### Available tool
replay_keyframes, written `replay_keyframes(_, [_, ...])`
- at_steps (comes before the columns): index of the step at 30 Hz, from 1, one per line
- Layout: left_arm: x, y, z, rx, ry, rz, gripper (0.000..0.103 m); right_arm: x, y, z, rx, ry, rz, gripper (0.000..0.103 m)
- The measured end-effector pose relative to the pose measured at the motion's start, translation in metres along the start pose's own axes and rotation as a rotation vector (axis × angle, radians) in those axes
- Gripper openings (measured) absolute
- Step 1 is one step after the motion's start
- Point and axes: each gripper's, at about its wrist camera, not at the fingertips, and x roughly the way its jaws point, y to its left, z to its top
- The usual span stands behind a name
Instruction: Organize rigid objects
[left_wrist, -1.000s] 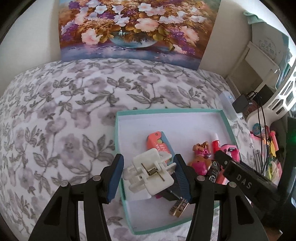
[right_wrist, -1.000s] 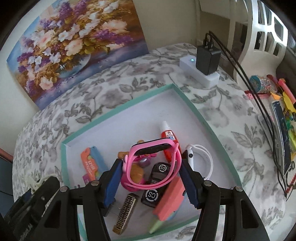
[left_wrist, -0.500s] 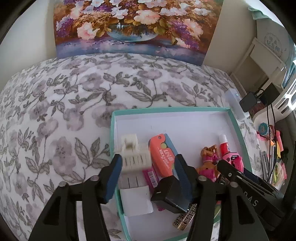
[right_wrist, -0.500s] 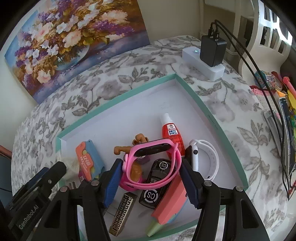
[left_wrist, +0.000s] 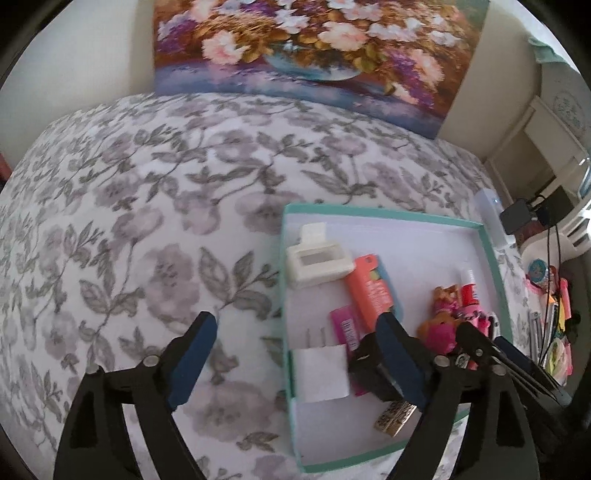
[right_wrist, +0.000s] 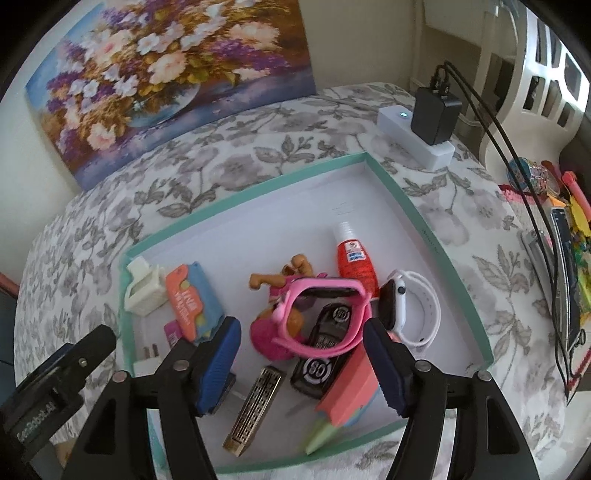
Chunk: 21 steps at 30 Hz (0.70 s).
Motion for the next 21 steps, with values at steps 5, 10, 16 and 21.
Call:
replay_keyframes(5, [0.0, 0.016, -0.01, -0.027, 0.026, 0.042, 0.09, -0.009, 0.008, -0.012, -0.02, -0.002, 0.019, 0.074])
replay_keyframes(10, [-0.006, 0.033, -0.02, -0.052, 0.035, 0.087, 0.091, -0.02, 0.017, -0.025, -0.033, -0.01, 0.042, 0.086])
replay_keyframes(16, [-0.023, 0.055, -0.032, -0.068, 0.008, 0.121, 0.103, -0.03, 0.026, -0.039, -0.042, -0.009, 0.061, 0.086])
replay_keyframes(21, [-0.036, 0.066, -0.042, -0.062, -0.008, 0.135, 0.103, -0.037, 0.034, -0.048, -0.072, -0.017, 0.05, 0.103])
